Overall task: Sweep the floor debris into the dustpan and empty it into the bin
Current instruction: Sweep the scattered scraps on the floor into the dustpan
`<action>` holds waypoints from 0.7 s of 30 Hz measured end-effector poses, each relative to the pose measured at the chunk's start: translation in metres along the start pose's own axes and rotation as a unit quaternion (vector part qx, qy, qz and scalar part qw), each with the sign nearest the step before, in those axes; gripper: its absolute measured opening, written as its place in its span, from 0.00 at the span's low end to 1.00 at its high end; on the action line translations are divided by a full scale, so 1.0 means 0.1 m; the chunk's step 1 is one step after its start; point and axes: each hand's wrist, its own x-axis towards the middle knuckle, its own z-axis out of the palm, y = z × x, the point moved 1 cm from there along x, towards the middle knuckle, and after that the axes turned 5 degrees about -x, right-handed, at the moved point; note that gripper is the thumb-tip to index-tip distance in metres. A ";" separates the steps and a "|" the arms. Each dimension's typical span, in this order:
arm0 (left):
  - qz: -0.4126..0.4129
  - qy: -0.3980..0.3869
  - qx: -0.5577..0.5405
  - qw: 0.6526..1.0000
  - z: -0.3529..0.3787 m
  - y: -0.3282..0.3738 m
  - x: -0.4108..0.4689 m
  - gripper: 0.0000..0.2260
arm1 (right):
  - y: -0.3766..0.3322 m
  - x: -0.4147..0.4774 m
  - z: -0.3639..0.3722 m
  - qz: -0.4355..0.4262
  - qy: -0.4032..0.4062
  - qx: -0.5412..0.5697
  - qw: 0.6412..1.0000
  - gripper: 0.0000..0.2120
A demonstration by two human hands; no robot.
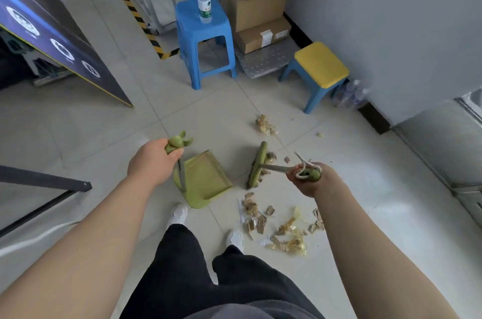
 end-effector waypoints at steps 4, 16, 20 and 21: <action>0.024 -0.019 -0.001 1.000 -0.05 0.07 0.21 0.12 | -0.02 -0.03 0.16 -0.038 0.023 0.001 0.999 0.14; 0.062 -0.062 -0.004 0.996 -0.56 0.03 1.28 0.14 | 0.13 0.77 1.56 -0.042 -0.059 0.036 0.997 0.21; 0.076 -0.072 0.007 0.994 -0.73 0.02 1.67 0.13 | 0.18 1.03 2.04 -0.063 -0.063 0.067 0.994 0.13; 0.081 -0.075 0.011 0.994 -0.76 0.03 1.76 0.14 | 0.18 1.08 2.11 -0.074 -0.039 0.063 0.995 0.19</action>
